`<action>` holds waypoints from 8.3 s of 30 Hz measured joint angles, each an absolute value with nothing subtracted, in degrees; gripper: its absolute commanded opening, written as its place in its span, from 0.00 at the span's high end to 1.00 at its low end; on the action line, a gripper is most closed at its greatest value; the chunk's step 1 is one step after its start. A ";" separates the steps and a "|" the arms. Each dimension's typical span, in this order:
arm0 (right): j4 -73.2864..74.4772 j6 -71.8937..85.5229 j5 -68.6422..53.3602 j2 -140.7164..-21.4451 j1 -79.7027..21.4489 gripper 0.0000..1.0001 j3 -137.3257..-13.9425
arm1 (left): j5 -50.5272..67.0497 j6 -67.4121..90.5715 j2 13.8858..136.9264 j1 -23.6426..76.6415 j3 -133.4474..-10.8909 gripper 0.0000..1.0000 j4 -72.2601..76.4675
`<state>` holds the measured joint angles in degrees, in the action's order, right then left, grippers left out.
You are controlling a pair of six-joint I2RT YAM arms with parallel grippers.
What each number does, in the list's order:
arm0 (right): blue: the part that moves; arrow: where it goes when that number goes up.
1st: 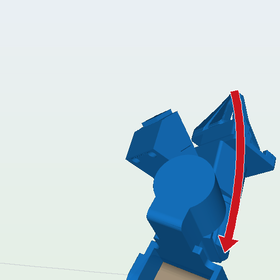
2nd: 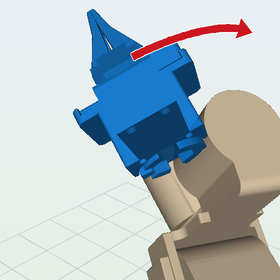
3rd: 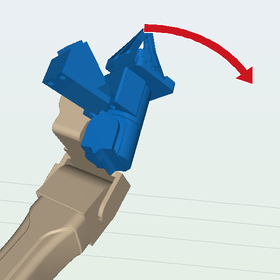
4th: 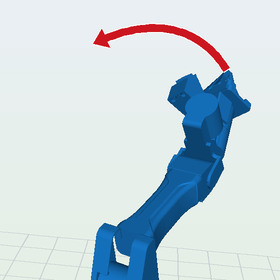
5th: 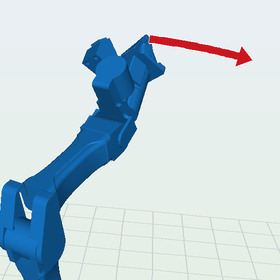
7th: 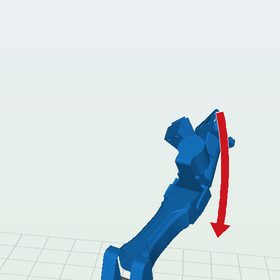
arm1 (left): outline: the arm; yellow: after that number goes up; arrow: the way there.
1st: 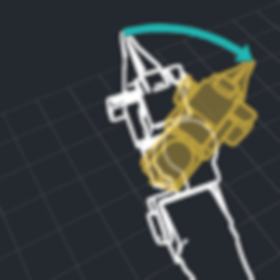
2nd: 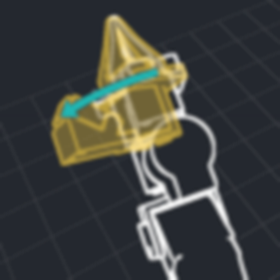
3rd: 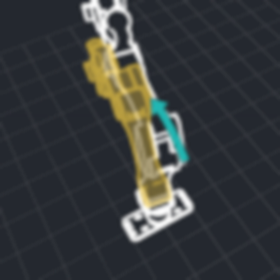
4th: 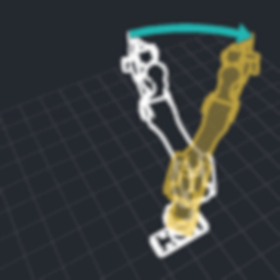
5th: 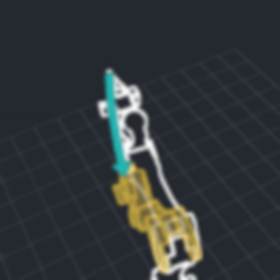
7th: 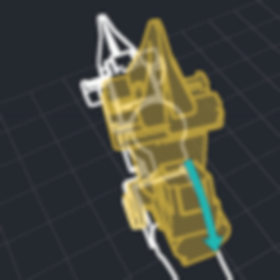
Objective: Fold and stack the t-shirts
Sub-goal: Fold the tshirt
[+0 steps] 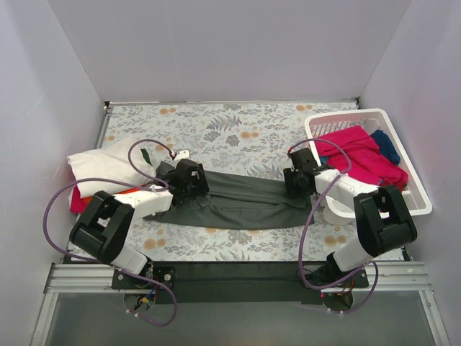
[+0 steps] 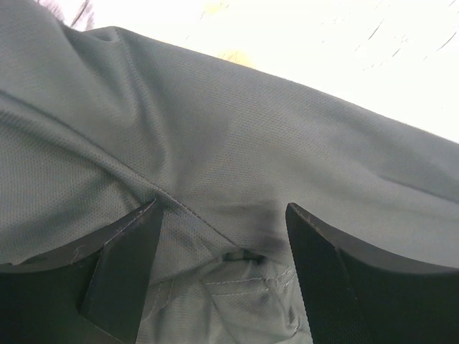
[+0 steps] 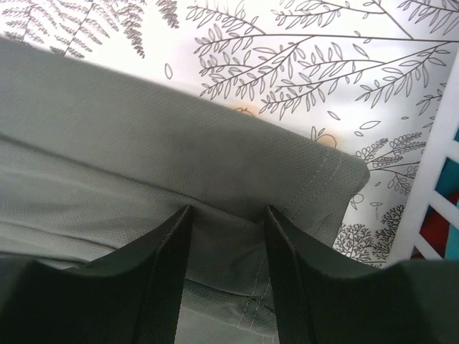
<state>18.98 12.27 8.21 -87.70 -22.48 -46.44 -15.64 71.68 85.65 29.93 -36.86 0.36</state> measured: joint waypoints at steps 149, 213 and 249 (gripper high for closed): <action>16.03 25.19 3.05 -71.00 -51.94 0.59 -32.34 | -5.78 63.31 97.71 19.79 -47.97 0.58 7.86; 13.80 25.89 3.09 -71.57 -51.94 0.59 -31.97 | -2.28 69.52 104.01 14.41 -50.83 0.57 16.32; 11.46 27.35 4.08 -68.95 -52.16 0.59 -29.32 | 9.32 72.44 96.86 11.53 -48.14 0.88 11.62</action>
<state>11.46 27.35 4.08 -68.95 -52.16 -29.32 9.32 72.44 96.86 11.53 -48.14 11.62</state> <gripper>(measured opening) 0.406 0.098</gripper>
